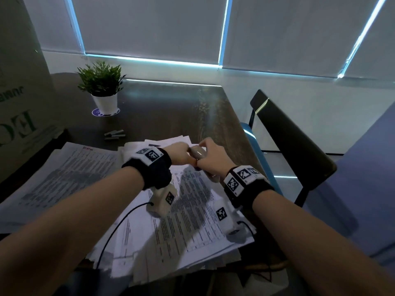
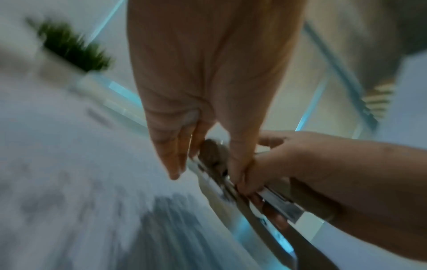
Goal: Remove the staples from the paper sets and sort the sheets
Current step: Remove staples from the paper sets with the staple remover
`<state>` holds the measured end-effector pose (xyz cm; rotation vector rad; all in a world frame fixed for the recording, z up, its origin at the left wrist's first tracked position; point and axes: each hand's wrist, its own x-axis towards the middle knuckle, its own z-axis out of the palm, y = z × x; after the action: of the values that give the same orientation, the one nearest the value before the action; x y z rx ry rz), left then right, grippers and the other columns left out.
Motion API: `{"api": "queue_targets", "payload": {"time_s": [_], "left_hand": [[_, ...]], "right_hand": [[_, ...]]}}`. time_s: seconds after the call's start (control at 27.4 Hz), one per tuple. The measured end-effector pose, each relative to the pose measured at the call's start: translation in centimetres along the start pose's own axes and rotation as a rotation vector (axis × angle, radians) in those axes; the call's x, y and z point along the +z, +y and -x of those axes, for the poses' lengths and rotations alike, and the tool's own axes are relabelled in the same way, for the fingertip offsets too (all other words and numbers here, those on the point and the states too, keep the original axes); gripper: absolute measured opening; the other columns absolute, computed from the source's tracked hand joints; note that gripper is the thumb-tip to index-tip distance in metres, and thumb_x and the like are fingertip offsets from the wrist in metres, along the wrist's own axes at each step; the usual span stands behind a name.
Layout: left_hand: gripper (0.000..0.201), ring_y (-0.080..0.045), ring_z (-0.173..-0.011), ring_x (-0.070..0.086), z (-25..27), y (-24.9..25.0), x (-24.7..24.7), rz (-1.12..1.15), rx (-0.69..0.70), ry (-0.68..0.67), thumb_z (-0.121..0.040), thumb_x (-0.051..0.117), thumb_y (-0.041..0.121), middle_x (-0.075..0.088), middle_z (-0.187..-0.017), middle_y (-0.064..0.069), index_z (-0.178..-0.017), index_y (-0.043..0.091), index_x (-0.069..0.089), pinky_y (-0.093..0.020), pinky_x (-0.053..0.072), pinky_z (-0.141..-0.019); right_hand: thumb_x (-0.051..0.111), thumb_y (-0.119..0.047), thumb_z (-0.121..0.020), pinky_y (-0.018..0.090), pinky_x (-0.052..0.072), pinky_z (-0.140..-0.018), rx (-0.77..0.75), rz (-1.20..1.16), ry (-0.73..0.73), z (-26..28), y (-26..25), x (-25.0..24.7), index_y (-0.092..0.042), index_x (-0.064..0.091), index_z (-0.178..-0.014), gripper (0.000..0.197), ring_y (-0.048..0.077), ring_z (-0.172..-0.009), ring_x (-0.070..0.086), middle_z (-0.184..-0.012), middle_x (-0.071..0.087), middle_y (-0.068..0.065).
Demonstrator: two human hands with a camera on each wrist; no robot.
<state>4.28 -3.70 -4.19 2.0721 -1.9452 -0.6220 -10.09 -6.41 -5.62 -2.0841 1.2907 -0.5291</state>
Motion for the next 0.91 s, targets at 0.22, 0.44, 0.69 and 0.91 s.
{"api": "queue_targets", "payload": {"time_s": [0.22, 0.44, 0.69, 0.91], "left_hand": [[0.010, -0.012, -0.065, 0.061, -1.0, 4.2, 3.5, 0.480, -0.052, -0.098, -0.080, 0.069, -0.001, 0.063, -0.075, -0.005, -0.079, 0.008, 0.064, -0.025, 0.058, -0.070], [0.006, -0.006, -0.058, 0.065, -2.1, 6.9, 4.4, 0.432, -0.072, -0.153, -0.082, 0.072, 0.002, 0.068, -0.069, -0.003, -0.079, 0.007, 0.071, -0.014, 0.054, -0.055], [0.013, -0.020, -0.077, 0.063, -2.4, 9.9, 6.9, 0.263, -0.041, -0.168, -0.091, 0.060, 0.006, 0.065, -0.088, -0.010, -0.099, 0.001, 0.069, -0.030, 0.053, -0.073], [0.023, -0.008, -0.043, 0.060, -2.3, 9.2, 4.3, 0.333, -0.111, -0.026, -0.094, 0.058, 0.011, 0.066, -0.057, -0.007, -0.079, -0.005, 0.064, -0.018, 0.049, -0.044]], "right_hand": [[0.074, -0.007, -0.076, 0.023, 0.048, -0.067, -0.052, 0.038, -0.004, 3.2, 2.2, -4.7, -0.019, 0.046, -0.123, 0.056, 0.019, -0.094, 0.060, -0.104, 0.059, 0.004], [0.074, -0.013, -0.079, 0.036, 0.053, -0.085, 0.029, 0.210, -0.069, 5.7, 5.7, -8.4, -0.025, 0.049, -0.119, 0.048, 0.018, -0.100, 0.056, -0.110, 0.054, -0.001], [0.070, -0.021, -0.084, 0.037, 0.052, -0.089, 0.328, 0.159, 0.125, 6.1, 9.4, -9.7, -0.014, 0.054, -0.115, 0.035, 0.019, -0.096, 0.056, -0.106, 0.057, 0.004], [0.074, -0.026, -0.079, 0.040, 0.061, -0.073, 0.395, -0.404, 0.236, 5.4, 7.9, -9.5, -0.001, 0.066, -0.097, 0.032, 0.027, -0.083, 0.070, -0.094, 0.071, 0.017]]}}
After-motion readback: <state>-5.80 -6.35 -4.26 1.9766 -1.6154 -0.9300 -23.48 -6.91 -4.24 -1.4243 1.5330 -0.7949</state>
